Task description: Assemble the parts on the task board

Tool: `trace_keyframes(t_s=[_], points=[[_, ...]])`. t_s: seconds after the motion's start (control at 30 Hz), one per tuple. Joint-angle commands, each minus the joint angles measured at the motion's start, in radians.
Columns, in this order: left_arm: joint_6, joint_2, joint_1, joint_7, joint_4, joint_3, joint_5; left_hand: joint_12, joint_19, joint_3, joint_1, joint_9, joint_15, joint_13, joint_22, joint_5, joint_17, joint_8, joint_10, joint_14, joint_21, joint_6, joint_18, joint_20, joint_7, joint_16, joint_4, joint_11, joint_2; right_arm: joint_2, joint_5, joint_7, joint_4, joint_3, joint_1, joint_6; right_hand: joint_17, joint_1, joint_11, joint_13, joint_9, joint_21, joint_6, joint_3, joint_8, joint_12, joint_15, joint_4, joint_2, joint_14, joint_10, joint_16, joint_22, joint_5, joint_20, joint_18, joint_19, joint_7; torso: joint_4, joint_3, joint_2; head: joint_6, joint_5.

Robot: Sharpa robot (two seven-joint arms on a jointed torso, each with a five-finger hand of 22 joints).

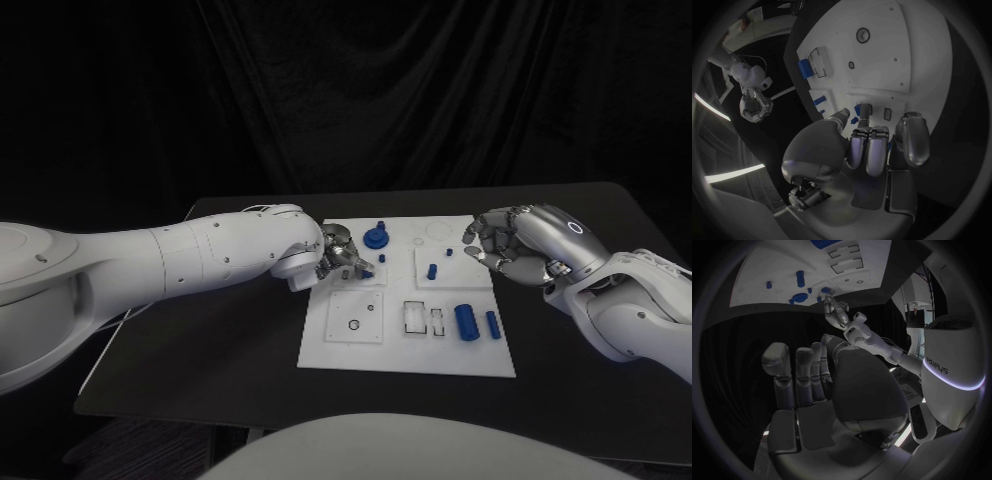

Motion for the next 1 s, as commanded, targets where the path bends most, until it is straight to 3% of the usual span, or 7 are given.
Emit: trace_keyframes(t_s=[0.03,0.67,0.77,0.8,0.83,0.9,1.0], points=[[0.005,-0.001,-0.003,-0.022,-0.003,0.001,0.004,0.004,-0.002,-0.001,0.013,0.001,-0.003,0.263,0.177,0.005,0.263,0.004,0.104,0.106,-0.005,0.004,0.004,0.001,-0.005,-0.001,-0.005,-0.005,0.0,-0.002,0.009,-0.018,0.001,0.001,-0.002,0.008,-0.001,0.001,0.001,0.001,-0.001,-0.003,0.008,0.002,0.002,0.005,0.001,0.006,0.01,0.005,0.007,-0.004,0.112,-0.004,0.003,0.011,0.002,-0.001,-0.0008,-0.0002,0.001,0.0,0.002],[-0.01,-0.007,-0.018,0.032,-0.004,0.001,0.004,0.004,-0.019,-0.068,-0.042,0.038,0.002,0.263,0.17,0.004,0.263,0.042,0.104,0.106,-0.031,-0.015,0.009,0.005,-0.001,-0.001,0.06,0.0,-0.009,-0.001,0.023,-0.016,-0.003,0.001,-0.003,0.014,0.0,0.002,0.001,0.0,-0.001,-0.005,0.008,0.002,0.002,0.005,0.001,0.008,0.012,0.006,0.007,-0.003,0.111,-0.003,0.003,0.011,0.002,-0.001,-0.0019,0.0005,-0.001,0.0,0.003],[-0.051,-0.015,-0.019,0.067,0.006,0.001,0.004,0.004,-0.011,-0.093,-0.034,0.099,-0.003,0.263,0.176,0.015,0.263,0.11,0.104,0.106,-0.011,-0.001,0.006,0.002,-0.013,-0.001,0.07,-0.009,-0.013,-0.001,0.023,-0.015,-0.003,0.001,-0.003,0.014,0.0,0.002,0.001,0.0,-0.001,-0.005,0.008,0.002,0.002,0.005,0.001,0.008,0.012,0.006,0.007,-0.003,0.111,-0.003,0.003,0.011,0.002,-0.001,-0.0019,0.0004,0.0,0.0,0.003],[-0.063,-0.018,-0.019,0.075,0.01,0.001,0.004,0.004,-0.004,-0.101,-0.024,0.155,-0.01,0.263,0.179,0.027,0.263,0.168,0.104,0.106,0.003,0.016,0.003,-0.003,-0.025,-0.001,0.066,-0.017,-0.017,-0.001,0.023,-0.015,-0.003,0.001,-0.003,0.014,0.0,0.002,0.001,0.0,-0.001,-0.005,0.008,0.002,0.002,0.005,0.001,0.008,0.012,0.006,0.007,-0.003,0.111,-0.003,0.003,0.011,0.002,-0.001,-0.0021,0.0004,0.0,0.0,0.002],[-0.079,-0.022,-0.019,0.086,0.016,0.001,0.004,0.004,-0.001,-0.119,-0.027,0.246,-0.023,0.263,0.18,0.031,0.263,0.234,0.104,0.106,0.009,-0.033,0.001,-0.013,-0.033,-0.001,0.083,-0.028,-0.01,-0.002,0.023,-0.015,-0.003,0.001,-0.003,0.015,0.0,0.002,0.001,0.0,-0.001,-0.005,0.008,0.002,0.002,0.005,0.001,0.008,0.012,0.006,0.007,-0.003,0.111,-0.003,0.003,0.011,0.002,-0.001,-0.0025,0.0006,0.0,0.0,0.002],[-0.113,-0.033,-0.019,0.108,0.031,0.001,0.004,0.004,0.003,-0.13,-0.016,0.29,-0.024,0.263,0.182,0.044,0.263,0.272,0.104,0.106,0.018,-0.036,0.0,-0.018,-0.038,-0.001,0.086,-0.032,-0.013,-0.002,0.023,-0.015,-0.003,0.001,-0.003,0.015,0.0,0.002,0.0,0.0,-0.001,-0.007,0.009,0.002,0.001,0.005,0.001,0.009,0.013,0.007,0.007,-0.003,0.111,-0.003,0.002,0.011,0.001,-0.002,-0.0024,0.0004,0.0,0.0,0.001],[-0.156,-0.05,-0.019,0.13,0.056,0.001,0.004,0.004,0.007,-0.139,-0.012,0.309,-0.026,0.263,0.184,0.051,0.263,0.284,0.104,0.106,0.025,-0.043,-0.001,-0.02,-0.04,-0.001,0.091,-0.034,-0.017,-0.003,0.023,-0.015,-0.003,0.001,-0.003,0.015,0.0,0.002,0.0,0.0,-0.001,-0.007,0.009,0.002,0.001,0.005,0.001,0.009,0.013,0.007,0.007,-0.003,0.111,-0.003,0.002,0.011,0.001,-0.002,-0.0026,0.0008,0.001,0.0,0.0]])
